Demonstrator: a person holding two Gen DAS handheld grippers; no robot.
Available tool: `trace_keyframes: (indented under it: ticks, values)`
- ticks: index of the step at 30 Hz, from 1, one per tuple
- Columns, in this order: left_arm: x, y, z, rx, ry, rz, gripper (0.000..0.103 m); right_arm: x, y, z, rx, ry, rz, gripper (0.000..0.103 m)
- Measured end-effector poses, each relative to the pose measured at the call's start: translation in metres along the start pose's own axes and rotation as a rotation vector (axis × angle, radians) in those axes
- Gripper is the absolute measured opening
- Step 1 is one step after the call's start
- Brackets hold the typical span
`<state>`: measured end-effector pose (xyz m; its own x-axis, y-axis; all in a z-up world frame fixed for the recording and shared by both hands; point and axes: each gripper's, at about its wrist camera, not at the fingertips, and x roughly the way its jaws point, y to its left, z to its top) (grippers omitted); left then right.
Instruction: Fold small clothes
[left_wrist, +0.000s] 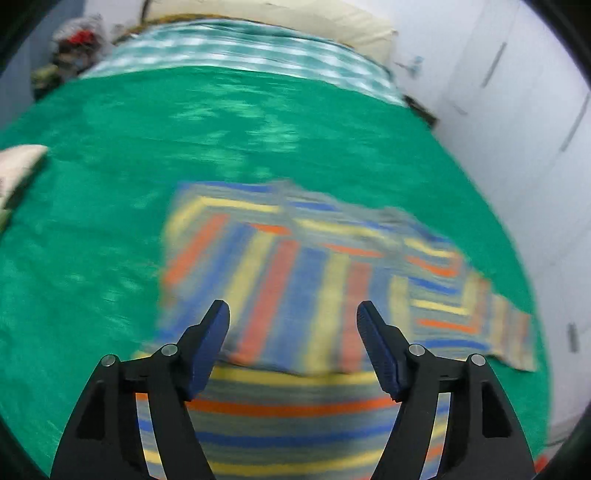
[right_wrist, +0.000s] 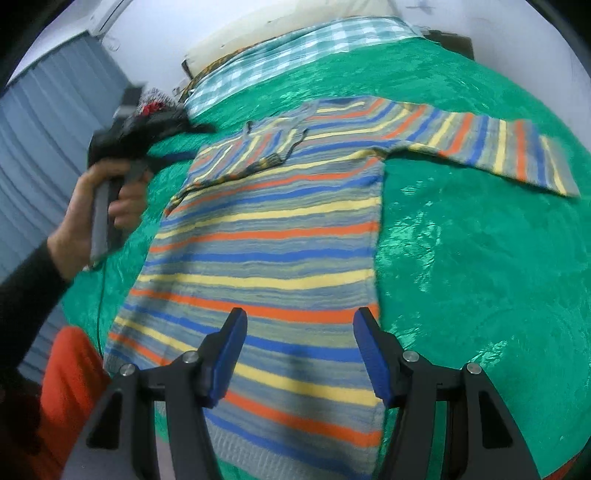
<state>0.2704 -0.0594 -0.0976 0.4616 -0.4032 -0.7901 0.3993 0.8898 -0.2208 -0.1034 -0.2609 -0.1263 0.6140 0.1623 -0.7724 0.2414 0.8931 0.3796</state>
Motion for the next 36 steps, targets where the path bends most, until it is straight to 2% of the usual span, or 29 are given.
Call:
trace_keyframes:
  ticks: [2, 3, 4, 6, 7, 8, 9, 10, 13, 16, 20, 23, 26, 30, 36]
  values:
    - [0.027, 0.014, -0.005, 0.044, 0.079, 0.108, 0.055, 0.002, -0.003, 0.002, 0.009, 0.0, 0.007, 0.06]
    - [0.043, 0.021, -0.013, 0.075, 0.153, 0.167, 0.038, 0.003, -0.004, 0.003, 0.007, 0.002, 0.008, 0.06]
    - [0.052, 0.028, -0.021, 0.101, 0.196, 0.197, 0.035, 0.003, -0.004, 0.003, 0.003, 0.003, 0.004, 0.06]
    - [0.04, 0.034, -0.029, 0.123, 0.144, 0.18, 0.036, 0.0, -0.006, 0.002, 0.009, -0.002, -0.002, 0.06]
    - [0.034, 0.035, -0.032, 0.133, 0.146, 0.192, 0.041, -0.002, -0.009, 0.001, 0.021, -0.004, -0.007, 0.06]
    - [0.028, 0.035, -0.035, 0.144, 0.15, 0.215, 0.051, -0.003, -0.012, 0.0, 0.032, -0.005, -0.014, 0.06]
    - [0.021, 0.034, -0.039, 0.157, 0.152, 0.255, 0.072, -0.004, -0.017, -0.001, 0.051, -0.007, -0.031, 0.06]
    - [0.011, 0.034, -0.047, 0.172, 0.137, 0.291, 0.079, -0.004, -0.021, 0.0, 0.06, -0.007, -0.043, 0.06]
    - [-0.022, 0.026, -0.079, 0.195, 0.121, 0.265, 0.082, -0.008, -0.027, 0.002, 0.064, -0.017, -0.1, 0.06]
    - [-0.052, 0.017, -0.122, 0.181, 0.103, 0.236, 0.091, -0.01, -0.018, 0.006, -0.003, -0.002, -0.242, 0.06]
    - [-0.07, 0.015, -0.162, 0.106, 0.099, 0.234, 0.092, -0.02, -0.004, 0.007, -0.058, -0.018, -0.323, 0.062]
    - [-0.08, 0.025, -0.172, 0.032, 0.097, 0.208, 0.092, -0.028, 0.007, 0.005, -0.082, -0.038, -0.403, 0.069]
    - [-0.09, 0.035, -0.174, 0.031, 0.074, 0.226, 0.092, -0.038, 0.017, 0.003, -0.083, -0.058, -0.457, 0.078]
    - [-0.108, 0.044, -0.183, 0.028, 0.025, 0.238, 0.094, -0.05, 0.036, -0.004, -0.094, -0.088, -0.5, 0.079]
    - [-0.115, 0.061, -0.195, -0.011, 0.023, 0.225, 0.094, -0.056, 0.063, -0.01, -0.149, -0.107, -0.582, 0.08]
